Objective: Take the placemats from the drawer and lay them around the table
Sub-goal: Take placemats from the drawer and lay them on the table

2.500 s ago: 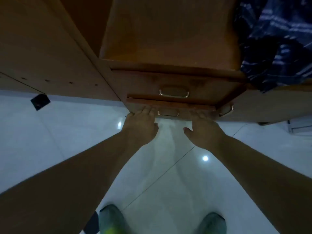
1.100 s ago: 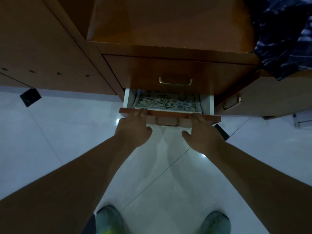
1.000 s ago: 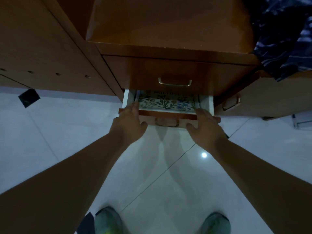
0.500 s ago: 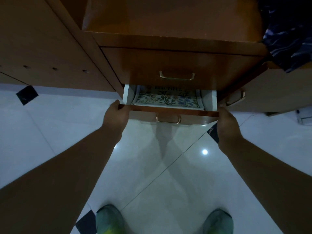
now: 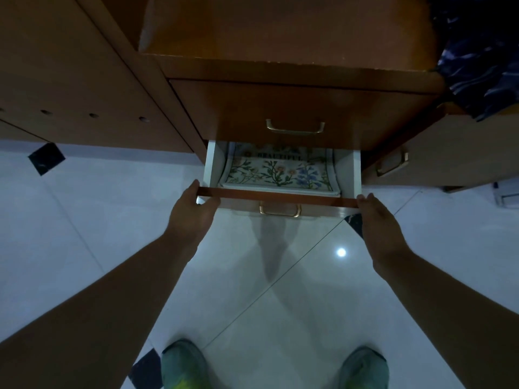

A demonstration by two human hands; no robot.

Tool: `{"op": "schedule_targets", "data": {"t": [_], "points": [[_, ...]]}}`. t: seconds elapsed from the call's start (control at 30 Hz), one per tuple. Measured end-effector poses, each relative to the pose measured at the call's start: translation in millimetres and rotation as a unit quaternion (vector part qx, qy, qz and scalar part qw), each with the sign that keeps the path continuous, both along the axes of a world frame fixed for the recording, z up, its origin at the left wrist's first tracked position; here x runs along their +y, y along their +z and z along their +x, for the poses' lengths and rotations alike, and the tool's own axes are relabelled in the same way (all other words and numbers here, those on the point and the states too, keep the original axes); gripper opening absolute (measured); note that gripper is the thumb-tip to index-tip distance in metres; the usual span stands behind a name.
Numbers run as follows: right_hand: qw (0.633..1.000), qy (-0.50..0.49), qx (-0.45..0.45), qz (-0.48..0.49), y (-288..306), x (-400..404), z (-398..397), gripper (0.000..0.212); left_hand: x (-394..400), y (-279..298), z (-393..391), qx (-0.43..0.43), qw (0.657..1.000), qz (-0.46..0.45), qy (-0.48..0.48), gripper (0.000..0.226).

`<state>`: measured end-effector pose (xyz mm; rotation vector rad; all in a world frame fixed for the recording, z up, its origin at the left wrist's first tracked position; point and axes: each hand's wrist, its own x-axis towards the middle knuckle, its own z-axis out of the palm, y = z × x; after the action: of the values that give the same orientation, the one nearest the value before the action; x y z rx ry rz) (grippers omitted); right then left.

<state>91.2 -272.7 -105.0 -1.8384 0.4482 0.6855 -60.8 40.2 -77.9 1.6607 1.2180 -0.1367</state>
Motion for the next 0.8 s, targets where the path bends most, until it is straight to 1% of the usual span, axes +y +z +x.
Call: {"op": "schedule_targets", "data": {"t": [0.1,0.13,0.17,0.23,0.27,0.37,0.4,0.43,0.47,0.53,0.57,0.63,0.7,0.77,0.8], "points": [[0.999,0.024,-0.01,-0.019,3,-4,-12,0.093,-9,0,-10,0.011,1.0,0.011,0.018,0.066],[0.999,0.032,-0.018,-0.024,7,-4,-16,0.088,-14,2,-14,0.016,1.0,0.013,0.021,0.066],[0.999,0.041,-0.025,-0.026,11,-3,-21,0.073,-18,5,-18,0.015,0.999,0.009,0.027,0.066],[0.995,0.066,-0.059,-0.039,23,0,-31,0.024,-23,4,-26,0.005,0.999,0.001,0.044,0.068],[0.993,0.077,-0.074,-0.045,24,0,-33,0.013,-24,3,-28,0.0,0.999,-0.005,0.049,0.069],[0.991,0.088,-0.076,-0.068,23,-4,-34,0.016,-25,10,-28,0.009,0.999,-0.001,0.036,0.069],[0.988,0.099,-0.077,-0.091,22,-3,-31,0.023,-23,10,-27,0.018,0.999,0.009,0.027,0.068],[0.984,0.117,-0.078,-0.113,24,-1,-28,0.03,-23,12,-25,0.024,0.999,0.035,0.007,0.066],[0.976,0.136,-0.089,-0.141,21,0,-24,0.032,-22,11,-23,0.025,0.997,0.073,-0.027,0.062],[0.955,0.174,-0.142,-0.192,25,6,-16,0.028,-25,12,-15,-0.004,0.982,0.153,-0.107,0.052],[0.943,0.193,-0.174,-0.209,25,9,-12,0.029,-27,12,-10,-0.015,0.974,0.181,-0.139,0.049],[0.929,0.217,-0.211,-0.213,29,21,-5,0.044,-31,15,5,-0.003,0.959,0.224,-0.172,0.047],[0.933,0.228,-0.19,-0.202,29,35,1,0.05,-31,17,23,0.035,0.952,0.228,-0.203,0.049],[0.935,0.26,-0.149,-0.189,25,47,5,0.054,-31,13,38,0.095,0.952,0.181,-0.228,0.054],[0.925,0.29,-0.137,-0.204,23,53,9,0.055,-30,9,44,0.133,0.95,0.159,-0.234,0.054]]}}
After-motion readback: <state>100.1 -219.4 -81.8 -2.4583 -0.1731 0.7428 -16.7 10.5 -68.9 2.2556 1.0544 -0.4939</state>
